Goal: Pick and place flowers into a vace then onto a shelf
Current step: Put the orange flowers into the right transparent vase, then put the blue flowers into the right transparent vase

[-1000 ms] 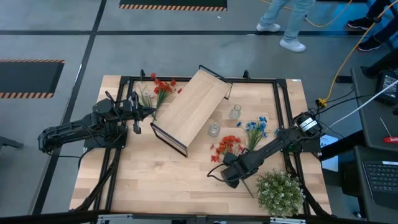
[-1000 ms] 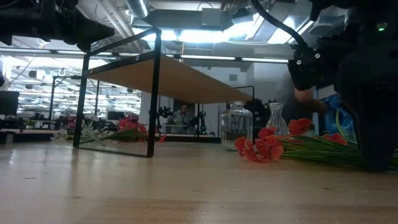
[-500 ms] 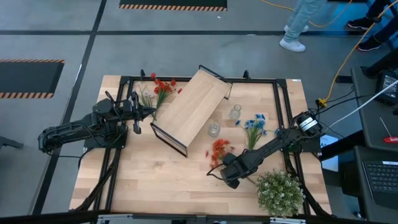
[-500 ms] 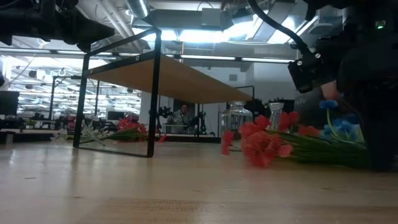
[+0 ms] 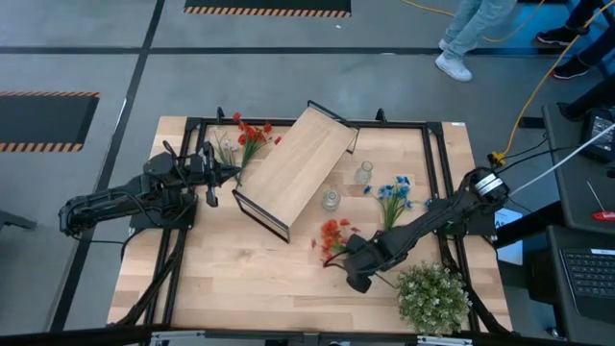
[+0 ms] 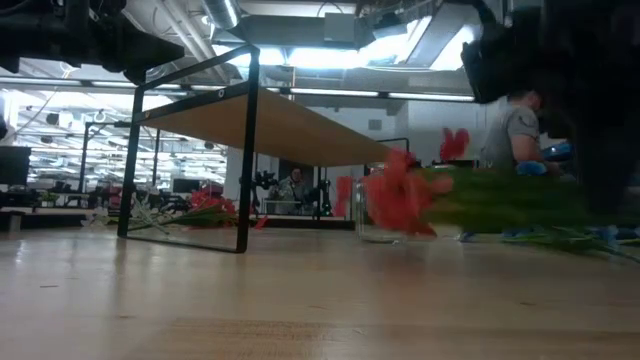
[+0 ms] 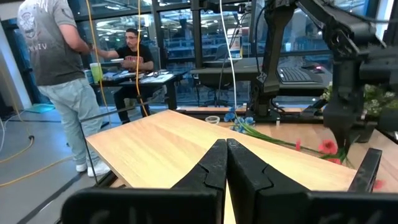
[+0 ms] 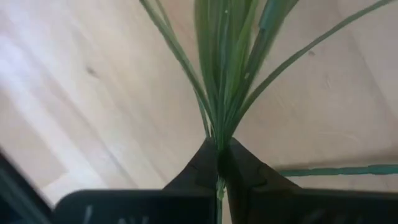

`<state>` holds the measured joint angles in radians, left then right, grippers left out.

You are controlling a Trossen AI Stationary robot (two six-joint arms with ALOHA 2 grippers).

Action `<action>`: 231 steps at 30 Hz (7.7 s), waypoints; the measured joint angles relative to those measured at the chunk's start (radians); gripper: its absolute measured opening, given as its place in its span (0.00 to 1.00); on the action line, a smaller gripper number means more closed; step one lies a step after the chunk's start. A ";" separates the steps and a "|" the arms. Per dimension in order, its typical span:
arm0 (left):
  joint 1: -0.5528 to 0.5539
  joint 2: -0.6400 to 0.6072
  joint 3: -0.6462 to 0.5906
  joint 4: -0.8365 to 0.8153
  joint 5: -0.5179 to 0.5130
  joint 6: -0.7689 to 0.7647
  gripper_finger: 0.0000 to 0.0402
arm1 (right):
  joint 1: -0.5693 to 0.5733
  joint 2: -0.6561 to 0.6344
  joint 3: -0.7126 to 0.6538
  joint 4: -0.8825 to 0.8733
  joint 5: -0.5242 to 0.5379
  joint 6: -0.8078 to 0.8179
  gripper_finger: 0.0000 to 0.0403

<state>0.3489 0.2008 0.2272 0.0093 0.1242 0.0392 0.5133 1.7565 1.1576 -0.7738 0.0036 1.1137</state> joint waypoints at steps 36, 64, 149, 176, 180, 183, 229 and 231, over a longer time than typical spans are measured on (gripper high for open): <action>0.000 0.000 0.000 -0.014 0.000 -0.017 0.01 | -0.277 -0.532 -0.215 0.287 0.268 -0.683 0.02; 0.000 0.000 0.000 -0.006 -0.013 0.027 0.01 | -0.549 -0.964 -0.660 0.976 0.443 -1.148 0.02; 0.000 0.000 0.000 -0.014 -0.132 0.106 0.01 | -0.548 -0.545 -0.788 1.279 0.818 -0.909 0.03; 0.000 0.000 0.000 -0.014 -0.132 0.082 0.01 | -0.549 -0.546 -0.699 1.133 0.807 -0.903 0.41; 0.000 0.000 0.000 -0.014 -0.132 0.079 0.01 | -0.549 -0.546 -0.616 0.954 0.807 -0.829 0.41; 0.000 0.000 0.000 -0.014 -0.132 0.079 0.01 | -0.549 -0.546 -0.549 0.831 0.806 -0.802 0.41; 0.000 0.000 0.000 -0.014 -0.132 0.113 0.01 | -0.201 -0.475 -0.129 -0.025 0.668 0.011 0.23; 0.000 0.000 0.000 -0.015 -0.132 0.113 0.01 | -0.185 -0.431 -0.096 -0.084 0.644 0.061 0.17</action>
<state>0.3489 0.2008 0.2268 -0.0053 -0.0074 0.1524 0.3283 1.3255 1.0616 -0.8574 0.6477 1.1743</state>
